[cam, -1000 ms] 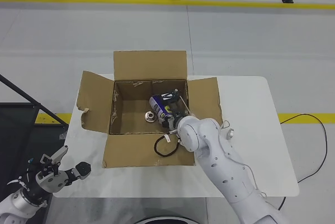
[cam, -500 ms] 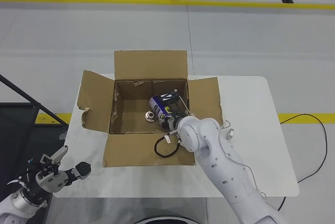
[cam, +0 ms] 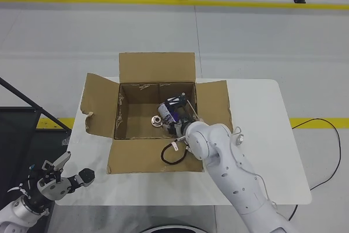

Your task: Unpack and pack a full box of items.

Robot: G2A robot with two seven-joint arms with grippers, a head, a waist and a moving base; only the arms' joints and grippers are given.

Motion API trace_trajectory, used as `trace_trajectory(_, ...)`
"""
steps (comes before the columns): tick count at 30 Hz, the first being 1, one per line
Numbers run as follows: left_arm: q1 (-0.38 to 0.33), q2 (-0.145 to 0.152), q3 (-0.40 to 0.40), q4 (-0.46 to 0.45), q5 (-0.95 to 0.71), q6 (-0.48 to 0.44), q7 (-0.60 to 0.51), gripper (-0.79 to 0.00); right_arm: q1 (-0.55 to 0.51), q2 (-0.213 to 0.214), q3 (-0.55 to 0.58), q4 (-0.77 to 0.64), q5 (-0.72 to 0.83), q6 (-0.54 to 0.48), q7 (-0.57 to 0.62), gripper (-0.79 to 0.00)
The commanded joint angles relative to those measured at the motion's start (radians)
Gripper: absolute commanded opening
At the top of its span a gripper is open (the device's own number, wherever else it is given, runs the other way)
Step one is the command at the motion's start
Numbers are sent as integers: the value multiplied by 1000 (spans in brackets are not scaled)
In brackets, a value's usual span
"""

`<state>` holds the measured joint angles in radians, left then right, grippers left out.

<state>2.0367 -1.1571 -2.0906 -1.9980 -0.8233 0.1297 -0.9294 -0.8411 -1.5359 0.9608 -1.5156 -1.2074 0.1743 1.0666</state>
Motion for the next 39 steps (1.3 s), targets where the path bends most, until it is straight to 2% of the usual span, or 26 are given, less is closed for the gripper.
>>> trace_trajectory(1, 0, 0, 0, 0, 0, 0, 0, 0, 0, -1, -1, -2, -2, 0, 1, -77)
trace_trajectory(9, 0, 0, 0, 0, 0, 0, 0, 0, -12, 2, 36, -73, -7, 9, -9, -43)
trace_trajectory(11, 0, 0, 0, 0, 0, 0, 0, 0, -23, 7, 61, -115, -10, 7, -3, 0)
trace_trajectory(24, 0, 0, 0, 0, 0, 0, 0, 0, -144, 44, 260, -434, -95, 3, 65, 0)
trace_trajectory(33, 0, 0, 0, 0, 0, 0, 0, 0, -217, 61, 376, -490, -146, 19, 117, 0)
trace_trajectory(39, 0, 0, 0, 0, 0, 0, 0, 0, -256, 67, 462, -496, -129, 71, 92, 0)
